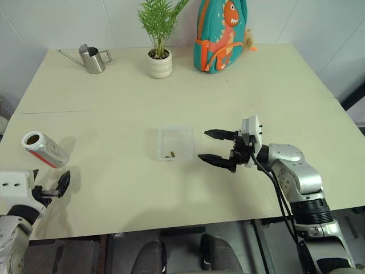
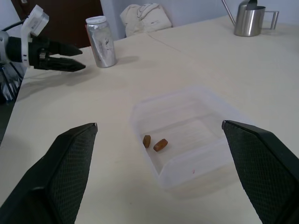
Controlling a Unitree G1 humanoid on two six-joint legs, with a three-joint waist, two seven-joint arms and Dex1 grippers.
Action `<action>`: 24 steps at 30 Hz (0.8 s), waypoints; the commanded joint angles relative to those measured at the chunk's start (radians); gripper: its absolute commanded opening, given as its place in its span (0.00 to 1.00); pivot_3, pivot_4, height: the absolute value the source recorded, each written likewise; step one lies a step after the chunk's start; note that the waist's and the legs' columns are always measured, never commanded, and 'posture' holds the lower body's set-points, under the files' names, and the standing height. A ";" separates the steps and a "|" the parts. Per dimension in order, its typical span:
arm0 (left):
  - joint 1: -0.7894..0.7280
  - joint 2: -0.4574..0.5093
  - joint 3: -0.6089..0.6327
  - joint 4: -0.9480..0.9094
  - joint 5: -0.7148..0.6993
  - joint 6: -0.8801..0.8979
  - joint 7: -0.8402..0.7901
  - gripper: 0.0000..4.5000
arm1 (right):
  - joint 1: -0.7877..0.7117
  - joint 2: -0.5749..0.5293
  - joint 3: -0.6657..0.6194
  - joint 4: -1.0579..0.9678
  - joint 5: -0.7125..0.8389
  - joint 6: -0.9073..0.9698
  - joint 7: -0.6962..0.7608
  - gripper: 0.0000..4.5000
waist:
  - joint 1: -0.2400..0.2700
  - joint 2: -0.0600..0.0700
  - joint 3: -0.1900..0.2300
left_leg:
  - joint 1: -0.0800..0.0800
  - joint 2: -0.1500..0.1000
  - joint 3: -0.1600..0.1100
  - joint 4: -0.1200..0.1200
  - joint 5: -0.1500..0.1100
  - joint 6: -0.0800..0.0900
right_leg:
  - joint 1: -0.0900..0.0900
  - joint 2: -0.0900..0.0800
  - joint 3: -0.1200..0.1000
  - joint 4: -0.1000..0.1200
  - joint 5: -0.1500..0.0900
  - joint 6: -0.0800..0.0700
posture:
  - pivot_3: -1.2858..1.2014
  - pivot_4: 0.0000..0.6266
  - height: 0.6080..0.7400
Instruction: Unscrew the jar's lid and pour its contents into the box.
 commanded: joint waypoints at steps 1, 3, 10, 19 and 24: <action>0.117 0.050 0.040 -0.127 0.033 -0.047 -0.108 0.99 | -0.040 -0.037 -0.029 0.023 0.004 -0.027 0.037 1.00 | 0.002 0.000 0.000 | 0.000 0.000 0.000 0.000 0.000 0.000 | 0.000 0.000 0.000 0.000 0.000 0.000 | 0.52 0.24 1.00; 0.143 0.083 0.019 -0.201 0.013 -0.079 -0.191 0.99 | -0.063 -0.053 -0.036 0.051 -0.012 -0.057 0.045 1.00 | 0.004 0.000 0.000 | 0.000 0.000 0.000 0.001 -0.001 0.001 | 0.000 0.000 0.000 -0.001 0.000 -0.001 | 0.52 0.24 1.00; -0.102 0.218 -0.112 -0.213 -0.045 -0.058 -0.322 0.99 | -0.127 -0.106 -0.046 0.162 -0.044 -0.121 0.093 1.00 | 0.003 0.001 0.000 | 0.001 0.000 0.000 0.001 0.000 0.000 | 0.000 0.000 -0.001 0.000 -0.001 -0.003 | 0.52 0.24 1.00; -0.387 0.319 -0.307 -0.034 -0.022 -0.074 -0.486 0.99 | -0.146 -0.119 -0.100 0.233 -0.064 -0.167 0.050 1.00 | -0.011 0.003 0.000 | 0.001 0.000 0.006 0.001 0.001 0.001 | -0.001 0.005 0.000 0.003 -0.001 -0.002 | 0.52 0.24 1.00; -0.439 0.321 -0.322 0.006 -0.013 -0.085 -0.521 0.99 | -0.105 -0.118 -0.102 0.193 -0.068 -0.169 0.026 1.00 | -0.011 0.003 0.000 | 0.001 0.000 0.009 0.001 0.001 0.002 | -0.001 0.005 -0.001 0.002 0.000 -0.002 | 0.52 0.24 1.00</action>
